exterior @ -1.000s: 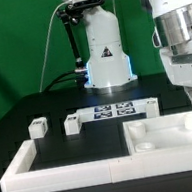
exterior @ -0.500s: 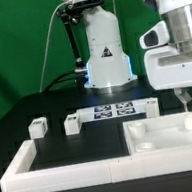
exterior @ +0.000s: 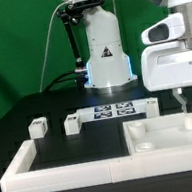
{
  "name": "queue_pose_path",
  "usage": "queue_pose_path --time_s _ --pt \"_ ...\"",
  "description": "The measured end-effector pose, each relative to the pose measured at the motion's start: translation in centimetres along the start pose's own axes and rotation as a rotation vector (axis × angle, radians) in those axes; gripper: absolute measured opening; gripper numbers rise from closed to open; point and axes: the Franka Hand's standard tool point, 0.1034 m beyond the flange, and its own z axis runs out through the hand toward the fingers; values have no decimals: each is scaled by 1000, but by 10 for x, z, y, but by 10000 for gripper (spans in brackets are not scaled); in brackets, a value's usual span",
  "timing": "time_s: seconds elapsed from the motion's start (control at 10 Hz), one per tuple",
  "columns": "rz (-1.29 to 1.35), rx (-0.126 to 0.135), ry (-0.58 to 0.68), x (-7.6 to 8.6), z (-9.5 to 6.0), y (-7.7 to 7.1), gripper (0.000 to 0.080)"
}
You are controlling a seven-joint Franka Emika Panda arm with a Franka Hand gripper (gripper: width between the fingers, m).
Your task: Assemble one leg
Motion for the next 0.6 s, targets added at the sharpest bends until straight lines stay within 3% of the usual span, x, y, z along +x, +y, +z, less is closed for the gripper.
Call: queue_pose_path --time_s 0.1,0.2,0.3,0.6 --pt "1 0 0 0 0 0 606" --pt "2 0 0 0 0 0 421" --pt "3 -1 0 0 0 1 291" --pt "34 -2 -1 0 1 3 294"
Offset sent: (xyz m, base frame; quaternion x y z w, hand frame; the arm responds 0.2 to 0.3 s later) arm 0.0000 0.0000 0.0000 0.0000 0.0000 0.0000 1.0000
